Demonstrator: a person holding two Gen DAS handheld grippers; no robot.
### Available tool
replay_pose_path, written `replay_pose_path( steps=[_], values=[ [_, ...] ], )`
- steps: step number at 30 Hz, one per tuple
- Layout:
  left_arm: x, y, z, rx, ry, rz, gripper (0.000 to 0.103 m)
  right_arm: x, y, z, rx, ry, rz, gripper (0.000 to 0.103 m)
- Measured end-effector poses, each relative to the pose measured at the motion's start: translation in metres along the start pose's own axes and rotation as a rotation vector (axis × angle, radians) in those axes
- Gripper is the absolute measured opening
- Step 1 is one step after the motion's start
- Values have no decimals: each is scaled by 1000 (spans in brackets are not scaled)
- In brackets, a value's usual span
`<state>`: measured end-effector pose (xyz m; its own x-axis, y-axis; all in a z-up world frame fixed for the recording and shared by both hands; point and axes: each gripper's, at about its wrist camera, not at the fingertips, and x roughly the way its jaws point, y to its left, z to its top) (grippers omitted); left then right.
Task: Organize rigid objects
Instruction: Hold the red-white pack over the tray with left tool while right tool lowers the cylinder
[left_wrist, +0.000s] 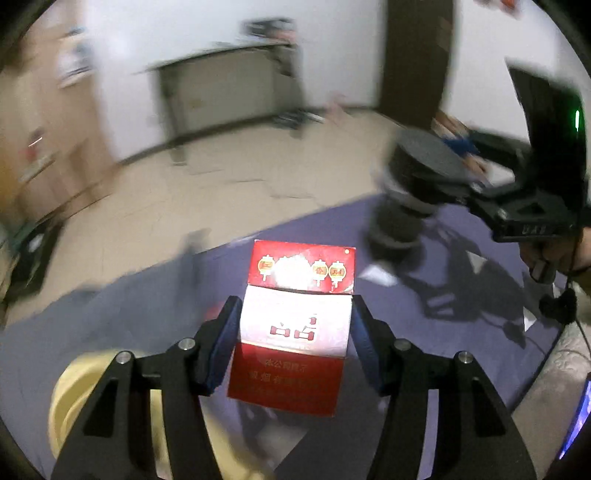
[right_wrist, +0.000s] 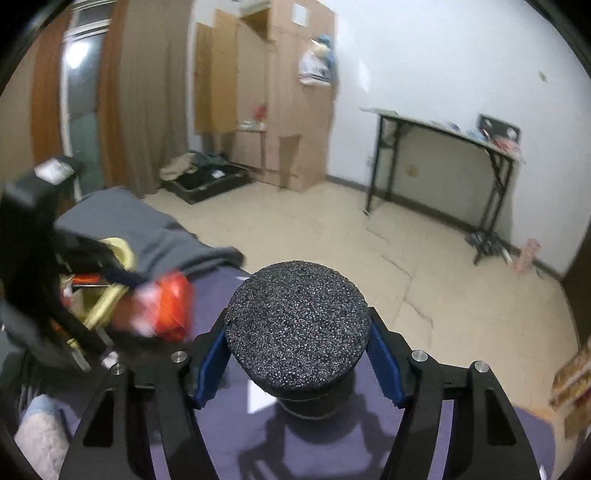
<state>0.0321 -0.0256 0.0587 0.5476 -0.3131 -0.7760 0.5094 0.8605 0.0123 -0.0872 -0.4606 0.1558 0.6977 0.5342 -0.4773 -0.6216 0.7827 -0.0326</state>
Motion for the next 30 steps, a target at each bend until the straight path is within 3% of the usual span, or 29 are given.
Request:
replay_pose_path(
  steps=[3, 8, 12, 14, 18, 28, 29, 30],
  values=[
    [-65, 47, -40, -151, -46, 106, 59, -3, 29, 7, -74, -30, 89, 67],
    [-159, 104, -129, -329, -112, 336, 60, 24, 101, 29, -132, 29, 281, 67],
    [-160, 146, -187, -434, -83, 449, 60, 61, 170, 43, -196, 102, 390, 67],
    [-147, 168, -207, -501, -59, 412, 60, 85, 203, 47, -189, 155, 467, 67],
    [-123, 189, -217, -528, -18, 404, 60, 118, 240, 40, -232, 212, 503, 67],
    [-99, 189, -215, -530, 45, 390, 63, 134, 250, 27, -216, 184, 524, 68],
    [-101, 189, -213, -529, 31, 375, 73, 132, 249, 25, -229, 181, 520, 70],
    [-102, 189, -211, -534, 20, 361, 89, 130, 248, 27, -236, 176, 514, 83]
  ],
)
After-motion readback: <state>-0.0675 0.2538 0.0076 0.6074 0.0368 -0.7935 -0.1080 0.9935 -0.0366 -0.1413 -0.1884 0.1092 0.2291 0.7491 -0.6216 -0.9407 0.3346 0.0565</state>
